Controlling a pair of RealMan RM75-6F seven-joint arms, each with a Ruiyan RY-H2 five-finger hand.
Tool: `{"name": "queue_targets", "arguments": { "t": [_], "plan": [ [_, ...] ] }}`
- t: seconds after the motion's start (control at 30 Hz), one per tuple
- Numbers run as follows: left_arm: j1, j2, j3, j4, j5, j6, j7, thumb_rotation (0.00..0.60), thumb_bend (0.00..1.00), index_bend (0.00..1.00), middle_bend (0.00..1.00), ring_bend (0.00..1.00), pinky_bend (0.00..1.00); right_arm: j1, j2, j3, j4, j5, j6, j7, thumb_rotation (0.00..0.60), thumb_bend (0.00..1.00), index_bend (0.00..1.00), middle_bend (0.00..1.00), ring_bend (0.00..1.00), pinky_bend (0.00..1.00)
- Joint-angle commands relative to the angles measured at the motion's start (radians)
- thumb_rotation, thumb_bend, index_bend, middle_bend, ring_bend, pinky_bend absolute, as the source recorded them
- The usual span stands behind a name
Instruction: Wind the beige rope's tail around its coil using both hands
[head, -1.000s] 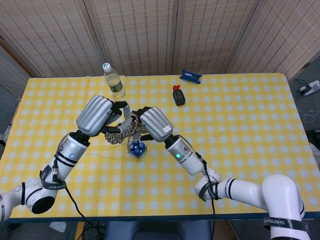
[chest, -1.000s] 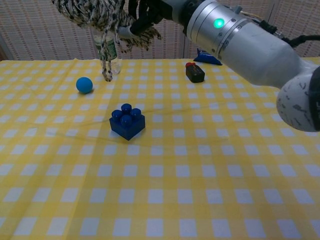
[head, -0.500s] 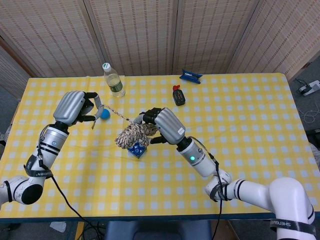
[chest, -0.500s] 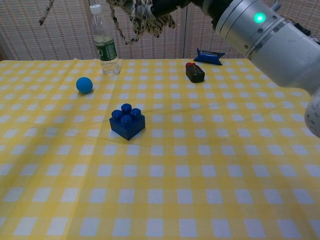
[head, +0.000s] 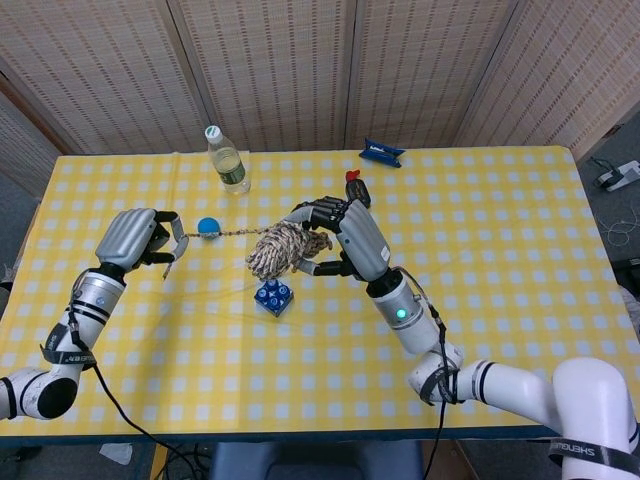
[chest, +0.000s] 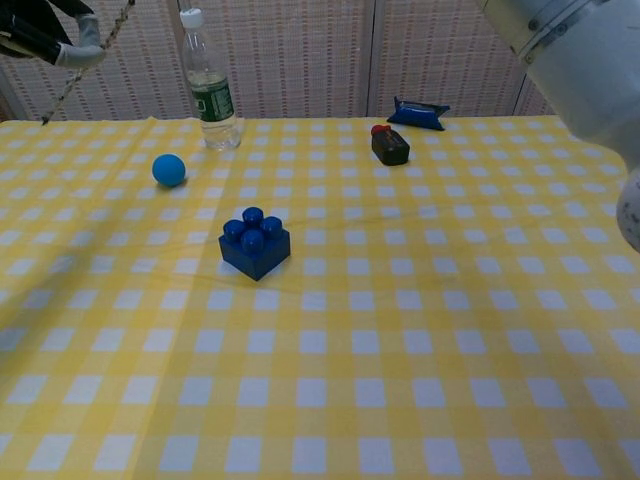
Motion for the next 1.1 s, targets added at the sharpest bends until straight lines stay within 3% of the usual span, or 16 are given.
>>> {"name": "queue_targets", "arguments": {
  "t": [0.03,0.43,0.77,1.1],
  "plan": [
    [0.011,-0.005,0.008,0.011,0.000,-0.001,-0.008,0.549,0.44,0.74,1.00,0.96,1.00,-0.004,0.001,0.008,-0.003,0.007,0.006,-0.002,0.600,0.35,0.87,0.73,0.56,0.57],
    [0.071,-0.004,0.038,0.043,0.119,0.027,-0.080,0.557,0.44,0.74,1.00,0.96,1.00,-0.015,-0.015,0.035,0.031,0.058,0.002,-0.045,0.600,0.36,0.87,0.73,0.57,0.57],
    [0.119,-0.012,0.028,0.042,0.316,0.249,-0.022,0.574,0.44,0.75,1.00,0.96,1.00,-0.005,-0.009,0.070,-0.034,0.226,-0.141,-0.306,0.600,0.40,0.88,0.74,0.57,0.57],
    [0.107,-0.010,0.016,-0.019,0.500,0.367,0.049,0.599,0.44,0.75,1.00,0.96,1.00,0.035,-0.036,0.103,-0.083,0.357,-0.228,-0.518,0.600,0.41,0.88,0.74,0.57,0.57]
  ]
}}
